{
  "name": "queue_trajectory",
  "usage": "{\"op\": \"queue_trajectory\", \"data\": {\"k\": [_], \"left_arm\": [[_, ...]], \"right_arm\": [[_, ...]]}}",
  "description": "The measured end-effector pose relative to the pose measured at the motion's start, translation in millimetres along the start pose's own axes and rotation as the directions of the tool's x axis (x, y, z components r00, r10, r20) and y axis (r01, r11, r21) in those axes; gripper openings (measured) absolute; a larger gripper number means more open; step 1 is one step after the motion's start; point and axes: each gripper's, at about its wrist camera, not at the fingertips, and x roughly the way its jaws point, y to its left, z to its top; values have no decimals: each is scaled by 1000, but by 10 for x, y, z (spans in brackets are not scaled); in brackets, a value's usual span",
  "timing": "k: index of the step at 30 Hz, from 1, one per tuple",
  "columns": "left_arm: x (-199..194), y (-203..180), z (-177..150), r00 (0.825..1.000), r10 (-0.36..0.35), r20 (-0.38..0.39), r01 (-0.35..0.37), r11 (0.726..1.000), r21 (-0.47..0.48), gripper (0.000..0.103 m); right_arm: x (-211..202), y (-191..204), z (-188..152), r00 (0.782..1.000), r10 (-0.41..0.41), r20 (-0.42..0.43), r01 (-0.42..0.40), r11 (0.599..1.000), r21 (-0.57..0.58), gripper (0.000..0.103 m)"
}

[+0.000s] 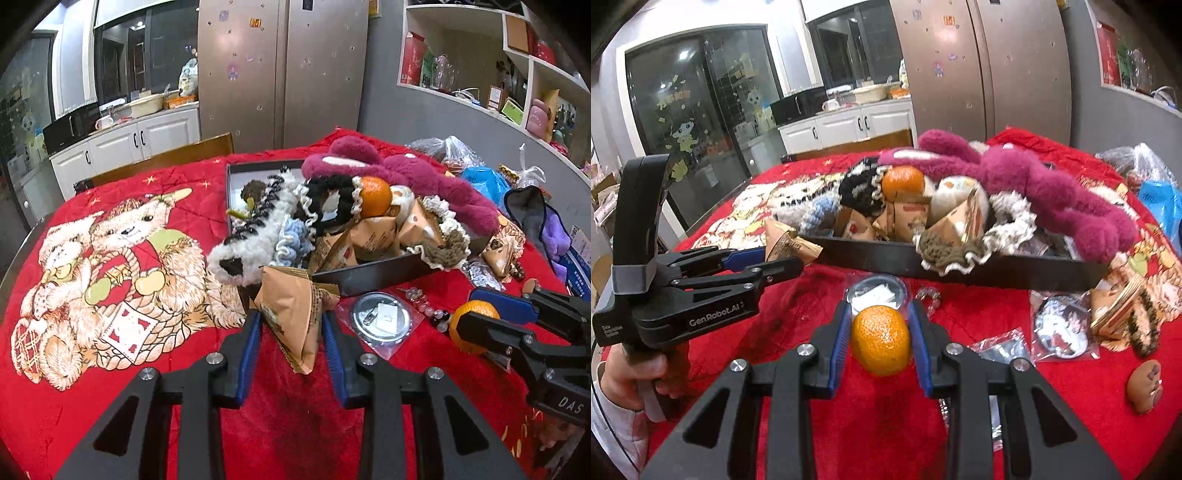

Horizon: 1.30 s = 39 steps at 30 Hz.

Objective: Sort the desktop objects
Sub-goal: 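Lift and carry the snack packet and orange over the tray with both tools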

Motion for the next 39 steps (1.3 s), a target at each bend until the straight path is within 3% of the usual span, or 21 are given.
{"op": "queue_trajectory", "data": {"k": [15,21,27,34,39], "left_arm": [[-207,-147,131,997,-41,63,40,999,16,34],[-300,-178,372,995,-43,92,43,999,5,34],[-352,-175,821,992,-11,128,8,1000,24,34],[-122,3,1270,990,1,139,6,999,-54,34],[181,16,1288,995,8,102,-1,998,-65,34]], "right_arm": [[-219,-21,132,995,9,99,-11,1000,18,32],[-387,-11,463,989,-9,151,7,1000,15,32],[-475,-83,950,980,-56,191,53,998,18,32],[-168,-369,1442,977,-102,186,88,993,79,32],[172,-543,1537,982,-97,164,76,989,128,32]]}}
